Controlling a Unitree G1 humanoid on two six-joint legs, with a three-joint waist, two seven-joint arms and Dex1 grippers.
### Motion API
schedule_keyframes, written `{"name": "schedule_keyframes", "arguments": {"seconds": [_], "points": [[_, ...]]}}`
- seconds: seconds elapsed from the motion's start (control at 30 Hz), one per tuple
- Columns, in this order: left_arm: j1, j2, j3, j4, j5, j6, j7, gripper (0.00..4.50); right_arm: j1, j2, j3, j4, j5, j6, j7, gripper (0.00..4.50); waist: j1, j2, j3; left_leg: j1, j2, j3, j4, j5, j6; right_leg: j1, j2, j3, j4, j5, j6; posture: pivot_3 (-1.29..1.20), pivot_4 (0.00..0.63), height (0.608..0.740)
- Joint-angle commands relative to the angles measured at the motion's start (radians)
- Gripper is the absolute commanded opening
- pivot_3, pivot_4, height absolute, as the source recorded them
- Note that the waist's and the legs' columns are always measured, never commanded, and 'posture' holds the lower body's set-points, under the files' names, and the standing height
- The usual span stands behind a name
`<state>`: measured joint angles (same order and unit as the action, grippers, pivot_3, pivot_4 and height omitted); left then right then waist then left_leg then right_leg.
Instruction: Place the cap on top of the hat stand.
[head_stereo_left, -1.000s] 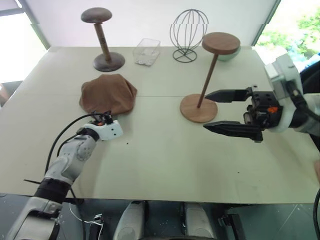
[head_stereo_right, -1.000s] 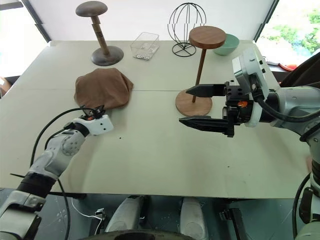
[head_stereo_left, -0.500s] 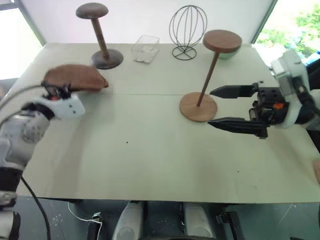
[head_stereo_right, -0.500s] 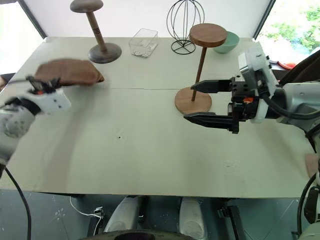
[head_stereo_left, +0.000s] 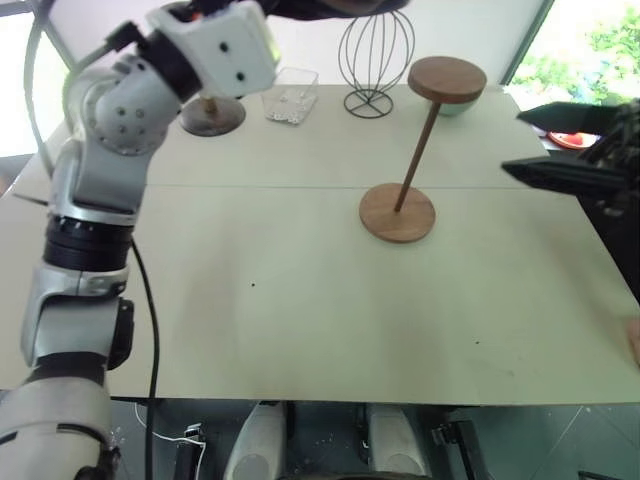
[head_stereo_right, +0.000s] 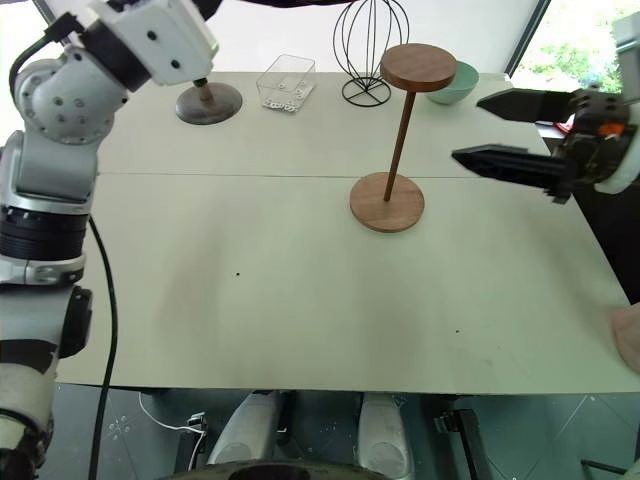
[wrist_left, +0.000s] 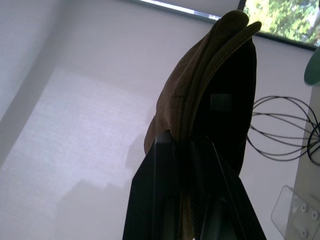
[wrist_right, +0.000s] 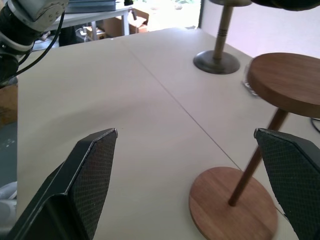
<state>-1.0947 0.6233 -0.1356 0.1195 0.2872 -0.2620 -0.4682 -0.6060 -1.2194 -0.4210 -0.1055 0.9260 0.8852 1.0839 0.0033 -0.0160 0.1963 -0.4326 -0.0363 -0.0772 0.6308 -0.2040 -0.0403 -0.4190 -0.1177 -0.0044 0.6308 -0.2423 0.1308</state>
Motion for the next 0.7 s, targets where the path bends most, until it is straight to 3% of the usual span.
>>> {"name": "schedule_keyframes", "arguments": {"seconds": [0.03,0.2,0.43,0.7], "points": [[-0.071,-0.039,0.008,-0.004,-0.043,-0.043,-0.007,0.03,0.016,-0.043,-0.095,0.039,-0.019,-0.006,0.013,4.5,0.002,0.0,0.0,0.0,0.0,0.0,0.0,0.0,0.0,0.0,0.0,0.0,0.0,0.0,0.0,0.0,0.15,0.74],[-0.056,-0.06,0.002,-0.037,-0.073,-0.074,-0.061,0.03,0.079,-0.055,-0.168,0.037,-0.038,-0.001,0.018,4.5,-0.001,0.0,0.0,0.0,0.0,0.0,0.0,0.0,0.0,0.0,0.0,0.0,0.001,0.0,0.0,0.0,0.15,0.74],[0.008,-0.077,0.005,-0.13,-0.22,-0.044,-0.191,0.03,0.12,-0.043,-0.213,0.019,-0.039,0.006,0.006,4.5,0.002,0.001,0.0,0.001,0.0,0.0,0.002,0.0,0.0,0.001,0.0,0.0,0.001,0.0,0.0,0.0,0.15,0.74],[0.026,-0.136,-0.011,-0.101,-0.253,-0.085,-0.232,0.03,0.055,-0.036,-0.208,0.02,0.018,0.029,-0.033,4.5,0.007,0.001,0.0,0.004,0.0,0.0,0.002,0.0,0.0,0.005,0.0,0.0,0.0,0.0,0.0,0.0,0.15,0.74]]}}
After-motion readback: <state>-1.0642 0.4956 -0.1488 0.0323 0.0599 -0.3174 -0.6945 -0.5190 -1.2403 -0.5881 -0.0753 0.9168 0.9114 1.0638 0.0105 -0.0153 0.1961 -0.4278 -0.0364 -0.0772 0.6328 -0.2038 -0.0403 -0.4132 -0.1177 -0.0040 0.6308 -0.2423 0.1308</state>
